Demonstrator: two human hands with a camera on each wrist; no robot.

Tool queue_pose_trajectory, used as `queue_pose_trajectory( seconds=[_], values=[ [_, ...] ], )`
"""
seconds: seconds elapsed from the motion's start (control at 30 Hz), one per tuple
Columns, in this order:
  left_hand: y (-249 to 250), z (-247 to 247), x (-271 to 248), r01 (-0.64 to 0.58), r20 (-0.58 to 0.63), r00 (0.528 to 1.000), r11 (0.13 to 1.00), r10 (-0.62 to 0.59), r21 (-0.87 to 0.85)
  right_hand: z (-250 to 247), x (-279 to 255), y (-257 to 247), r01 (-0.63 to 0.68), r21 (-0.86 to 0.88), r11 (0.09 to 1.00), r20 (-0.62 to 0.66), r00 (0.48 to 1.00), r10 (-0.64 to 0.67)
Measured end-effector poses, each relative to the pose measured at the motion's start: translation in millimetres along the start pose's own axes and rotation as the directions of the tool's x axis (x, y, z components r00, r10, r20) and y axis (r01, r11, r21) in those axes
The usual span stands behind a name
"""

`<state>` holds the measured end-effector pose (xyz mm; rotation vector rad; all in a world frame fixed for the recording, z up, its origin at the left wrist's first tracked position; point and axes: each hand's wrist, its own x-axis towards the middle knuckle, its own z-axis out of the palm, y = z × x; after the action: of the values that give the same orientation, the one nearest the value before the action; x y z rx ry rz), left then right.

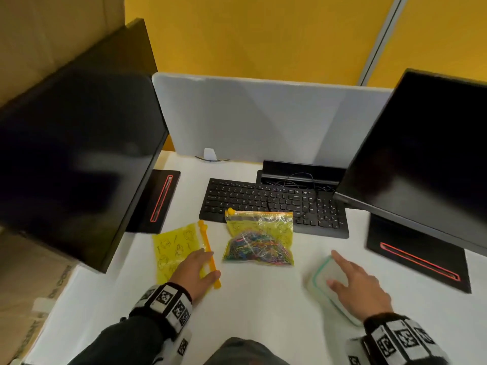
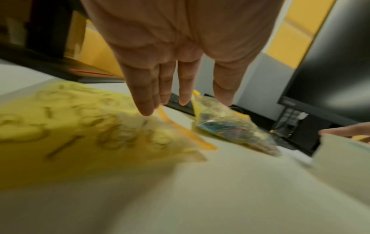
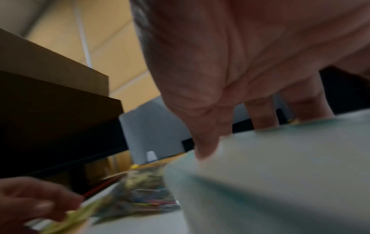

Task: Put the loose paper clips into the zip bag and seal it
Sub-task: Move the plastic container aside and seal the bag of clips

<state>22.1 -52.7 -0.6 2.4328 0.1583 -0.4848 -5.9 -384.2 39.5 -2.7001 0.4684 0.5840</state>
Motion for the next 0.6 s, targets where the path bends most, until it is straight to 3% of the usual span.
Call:
queue_pose_trajectory(
  seconds=[0.07, 0.17, 0.27, 0.33, 0.43, 0.5, 0.6],
  values=[
    [10, 5, -10, -0.016, -0.032, 0.999, 0.994, 0.012, -0.112, 9, -11, -20, 0.128, 0.101, 0.987, 0.139, 0.98, -0.141],
    [21, 14, -21, 0.009, 0.055, 0.998, 0.969, 0.005, -0.248, 26, -25, -53, 0.214, 0.278, 0.937, 0.315, 0.901, -0.299],
    [16, 22, -27, 0.087, 0.154, 0.987, 0.967, -0.051, -0.237, 48, -28, -80, 0.212, 0.356, 0.91, 0.356, 0.87, -0.342],
    [8, 24, -28, 0.153, 0.187, 0.976, 0.965, -0.114, -0.212, 58, -23, -93, 0.126, 0.425, 0.896, 0.392, 0.867, -0.308],
    [0, 27, -30, 0.28, 0.216, 0.955, 0.863, -0.204, -0.421, 61, -14, -105, -0.101, 0.606, 0.789, 0.466, 0.849, -0.249],
    [-1, 30, -28, 0.285, 0.161, 0.958, 0.815, -0.236, -0.504, 61, -10, -111, -0.191, 0.66, 0.727, 0.491, 0.841, -0.226],
    [2, 36, -22, 0.227, 0.028, 0.968, 0.825, -0.248, -0.518, 64, -6, -114, -0.233, 0.706, 0.669, 0.5, 0.833, -0.237]
  ],
)
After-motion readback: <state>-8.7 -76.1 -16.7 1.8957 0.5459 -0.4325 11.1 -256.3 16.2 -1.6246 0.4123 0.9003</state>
